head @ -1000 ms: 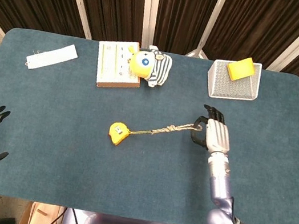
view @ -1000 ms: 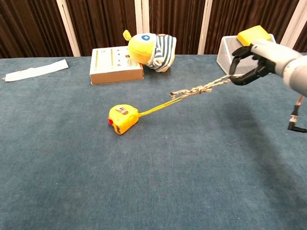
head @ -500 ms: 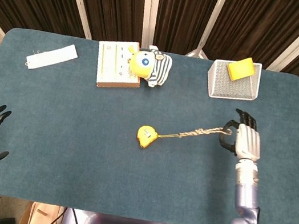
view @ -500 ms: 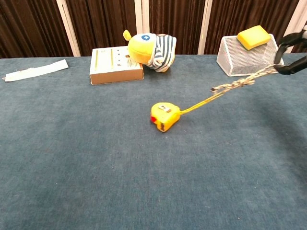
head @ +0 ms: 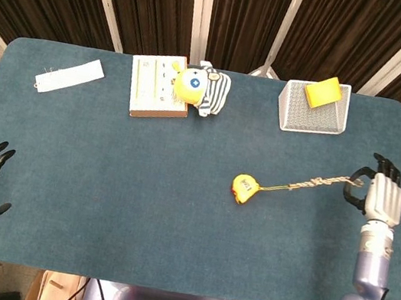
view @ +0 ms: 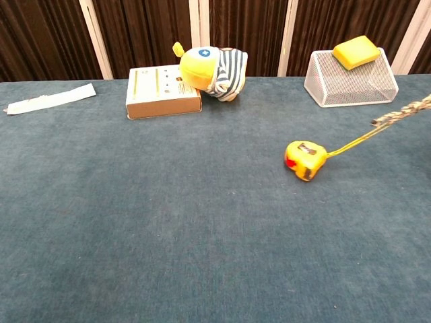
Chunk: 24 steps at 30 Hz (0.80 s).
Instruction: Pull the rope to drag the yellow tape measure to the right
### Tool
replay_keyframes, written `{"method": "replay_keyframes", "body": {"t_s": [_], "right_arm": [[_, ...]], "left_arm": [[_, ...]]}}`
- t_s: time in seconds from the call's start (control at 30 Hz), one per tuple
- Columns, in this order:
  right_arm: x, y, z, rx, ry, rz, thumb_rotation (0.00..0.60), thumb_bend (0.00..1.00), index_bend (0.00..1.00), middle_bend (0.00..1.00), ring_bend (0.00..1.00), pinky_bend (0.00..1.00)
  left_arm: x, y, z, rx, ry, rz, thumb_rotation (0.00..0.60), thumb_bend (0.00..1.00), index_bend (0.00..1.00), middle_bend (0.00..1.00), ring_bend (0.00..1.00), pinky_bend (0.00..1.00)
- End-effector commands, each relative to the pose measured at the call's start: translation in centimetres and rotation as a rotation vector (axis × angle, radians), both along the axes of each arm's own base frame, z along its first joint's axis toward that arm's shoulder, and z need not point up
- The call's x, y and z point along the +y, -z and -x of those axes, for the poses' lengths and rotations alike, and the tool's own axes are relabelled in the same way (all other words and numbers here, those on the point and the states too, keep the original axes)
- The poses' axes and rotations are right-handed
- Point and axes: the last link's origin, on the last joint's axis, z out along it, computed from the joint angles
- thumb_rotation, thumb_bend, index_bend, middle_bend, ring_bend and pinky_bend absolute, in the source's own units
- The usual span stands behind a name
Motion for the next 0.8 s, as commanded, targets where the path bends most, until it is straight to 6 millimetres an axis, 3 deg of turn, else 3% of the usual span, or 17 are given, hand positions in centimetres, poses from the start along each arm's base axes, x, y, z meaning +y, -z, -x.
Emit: {"method": "replay_keyframes", "body": {"t_s": [0.03, 0.43, 0.8], "right_arm": [[-0.2, -1.4, 1.2, 0.02, 0.032, 0.034, 0.6, 0.46, 0.63, 0.13, 0.0, 0.0], [-0.7, -4.6, 3.5, 0.102, 0.093, 0.137, 0.6, 0.47, 0.63, 0.13, 0.0, 0.0], [-1.4, -5.9, 4.1, 0.196, 0.097, 0.213, 0.6, 0.46, 0.63, 0.13, 0.0, 0.0]], "left_arm": [[0.0, 0.0, 0.0, 0.001, 0.001, 0.0, 0.6, 0.0, 0.0, 0.0, 0.0, 0.0], [0.0, 0.1, 0.0, 0.002, 0.0, -0.001, 0.6, 0.0, 0.0, 0.0, 0.0, 0.0], [-0.1, 0.1, -0.1, 0.002, 0.004, 0.003, 0.6, 0.0, 0.0, 0.0, 0.0, 0.0]]}}
